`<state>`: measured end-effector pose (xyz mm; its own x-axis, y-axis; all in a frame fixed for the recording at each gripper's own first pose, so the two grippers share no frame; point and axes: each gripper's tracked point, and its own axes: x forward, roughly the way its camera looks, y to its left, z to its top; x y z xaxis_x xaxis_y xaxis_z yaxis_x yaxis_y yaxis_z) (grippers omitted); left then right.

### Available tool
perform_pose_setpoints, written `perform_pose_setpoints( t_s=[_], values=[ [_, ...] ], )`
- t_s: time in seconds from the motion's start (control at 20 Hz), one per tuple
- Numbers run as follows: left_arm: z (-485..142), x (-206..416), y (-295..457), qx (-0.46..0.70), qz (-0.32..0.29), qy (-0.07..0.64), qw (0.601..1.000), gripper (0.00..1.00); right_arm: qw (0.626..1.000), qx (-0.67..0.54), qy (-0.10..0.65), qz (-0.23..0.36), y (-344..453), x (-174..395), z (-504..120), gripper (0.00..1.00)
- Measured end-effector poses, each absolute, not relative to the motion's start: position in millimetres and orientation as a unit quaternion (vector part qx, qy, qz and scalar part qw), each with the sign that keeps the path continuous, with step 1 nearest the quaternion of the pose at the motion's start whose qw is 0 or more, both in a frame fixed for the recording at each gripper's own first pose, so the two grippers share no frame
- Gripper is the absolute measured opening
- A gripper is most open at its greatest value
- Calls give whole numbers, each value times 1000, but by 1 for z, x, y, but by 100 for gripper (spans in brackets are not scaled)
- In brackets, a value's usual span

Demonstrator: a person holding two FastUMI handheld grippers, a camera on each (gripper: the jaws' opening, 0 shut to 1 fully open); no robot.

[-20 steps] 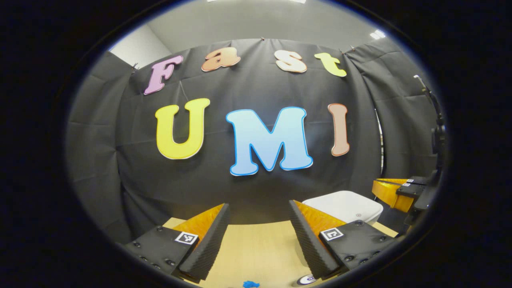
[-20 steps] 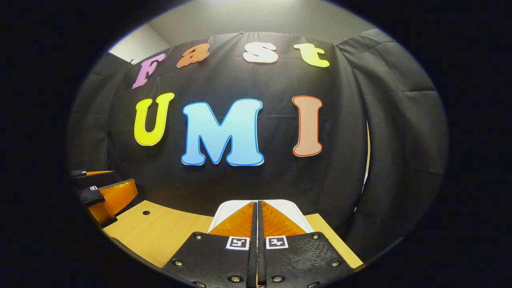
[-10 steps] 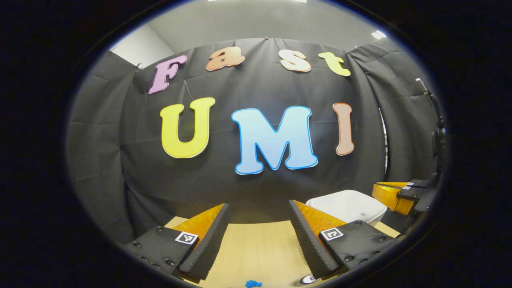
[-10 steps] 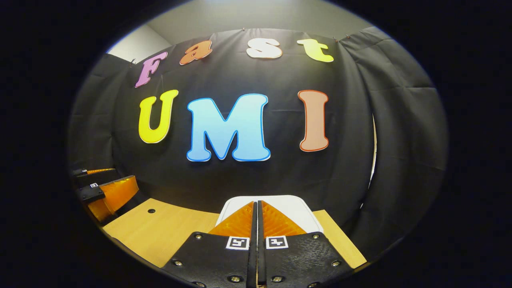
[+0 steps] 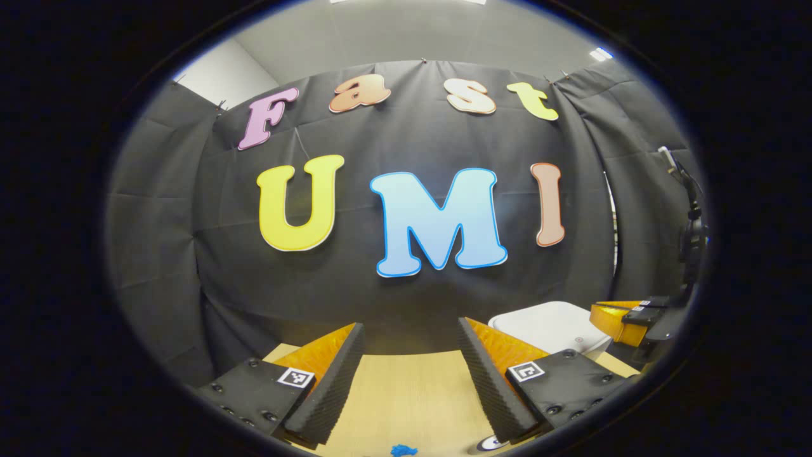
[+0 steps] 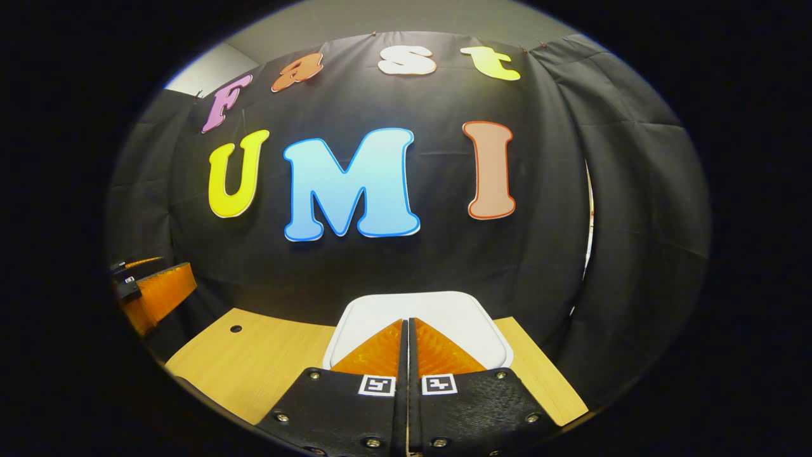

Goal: Press the lid of the desktop garbage bin to open it, pick up the crumpled paper on the desktop and throw it into the bin, then pick up the pop can on the desktop and drop it into the bin, and finally close the garbage bin lid.

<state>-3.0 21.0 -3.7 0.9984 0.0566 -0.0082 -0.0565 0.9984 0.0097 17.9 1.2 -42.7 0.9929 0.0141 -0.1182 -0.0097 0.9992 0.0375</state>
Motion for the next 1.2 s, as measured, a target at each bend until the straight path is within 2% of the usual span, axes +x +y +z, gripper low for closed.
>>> perform_pose_setpoints(
  t_s=[0.25,0.3,0.35,0.55,0.6,0.65,1.0,1.05,1.1,1.2],
  values=[
    [-5,-1,22,6,30,5,1000,95,996,32,86,-4,-1,26,-63,1],
    [-6,-2,21,6,30,5,1000,100,995,34,89,-5,-1,26,-66,1],
    [-6,-2,21,5,29,5,1000,95,995,35,91,-5,-1,27,-67,1],
    [-8,0,24,4,31,8,999,95,994,34,106,-3,-1,28,-85,1],
    [-8,0,24,4,31,8,999,100,993,34,110,-2,-1,27,-89,1],
    [-9,1,25,4,32,9,999,95,993,34,115,-2,0,27,-92,1],
    [-13,3,22,2,29,13,1000,95,993,33,111,-1,1,29,-95,1],
    [-13,3,22,2,28,13,1000,100,993,30,111,-1,2,30,-95,1],
    [-13,4,21,1,27,14,1000,96,994,22,111,-2,3,30,-97,1],
    [-13,4,20,-2,26,14,1000,97,994,7,111,-6,3,30,-98,1]
  ],
)
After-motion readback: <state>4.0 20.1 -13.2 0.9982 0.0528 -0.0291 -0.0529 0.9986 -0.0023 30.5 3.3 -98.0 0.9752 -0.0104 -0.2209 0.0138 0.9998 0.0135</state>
